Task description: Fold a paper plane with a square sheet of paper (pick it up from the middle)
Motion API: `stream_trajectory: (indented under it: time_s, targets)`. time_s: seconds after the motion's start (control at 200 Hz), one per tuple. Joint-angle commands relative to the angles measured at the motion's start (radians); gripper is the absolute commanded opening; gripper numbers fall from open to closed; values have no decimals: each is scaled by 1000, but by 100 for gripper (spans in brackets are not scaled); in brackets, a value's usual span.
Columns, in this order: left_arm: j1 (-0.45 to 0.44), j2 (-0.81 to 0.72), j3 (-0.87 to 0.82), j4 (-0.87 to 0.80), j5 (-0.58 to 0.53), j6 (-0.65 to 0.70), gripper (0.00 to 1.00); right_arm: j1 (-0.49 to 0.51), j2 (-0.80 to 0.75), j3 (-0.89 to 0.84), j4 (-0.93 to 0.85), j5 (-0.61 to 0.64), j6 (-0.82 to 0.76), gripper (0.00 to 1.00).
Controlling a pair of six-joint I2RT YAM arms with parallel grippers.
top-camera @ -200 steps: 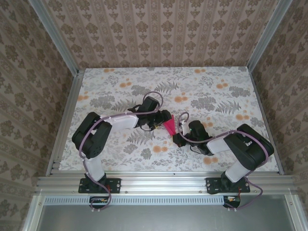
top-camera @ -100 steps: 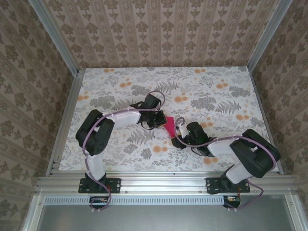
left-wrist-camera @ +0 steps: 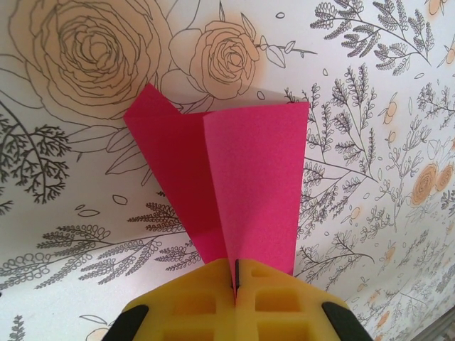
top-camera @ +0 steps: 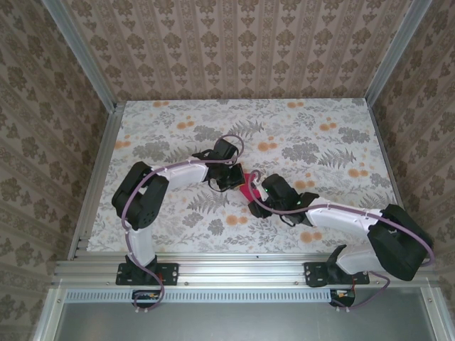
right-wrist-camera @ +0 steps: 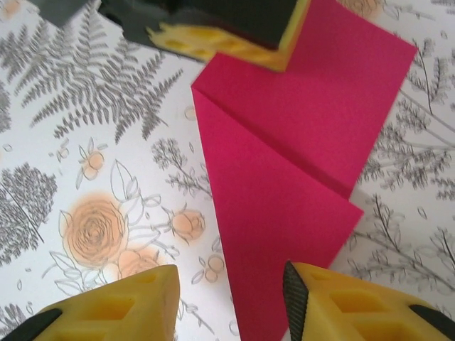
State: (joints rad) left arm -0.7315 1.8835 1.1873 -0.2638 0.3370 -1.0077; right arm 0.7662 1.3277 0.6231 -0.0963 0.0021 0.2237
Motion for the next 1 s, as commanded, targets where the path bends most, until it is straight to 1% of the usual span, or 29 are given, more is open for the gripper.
stream_trajectory:
  time_s: [0.0, 0.035, 0.12, 0.195, 0.235, 0.33, 0.455, 0.625, 0.64, 0.73, 0.995]
  targets:
    - [7, 11, 36, -41, 5, 10, 0, 34, -33, 48, -167, 74, 33, 49]
    - [7, 12, 36, -41, 6, 11, 0, 39, -27, 58, -177, 83, 39, 51]
    - [6, 15, 35, -39, 8, 12, 0, 48, 14, 106, -227, 121, 49, 51]
    - [6, 17, 35, -38, 10, 10, 0, 55, 56, 157, -286, 139, 46, 47]
    - [6, 18, 36, -37, 11, 11, 0, 60, 104, 182, -310, 146, 50, 47]
    - [6, 22, 41, -41, 12, 14, 0, 75, 147, 225, -349, 147, 66, 44]
    - [6, 22, 42, -41, 14, 15, 0, 98, 194, 274, -395, 155, 86, 45]
    - [7, 23, 42, -39, 16, 15, 0, 122, 252, 329, -435, 223, 93, 46]
    - [6, 23, 42, -40, 16, 15, 0, 123, 259, 335, -463, 232, 95, 46]
    - [6, 23, 43, -40, 17, 17, 0, 126, 287, 373, -508, 267, 96, 44]
    - [6, 28, 41, -33, 23, 15, 0, 130, 324, 388, -513, 293, 98, 36]
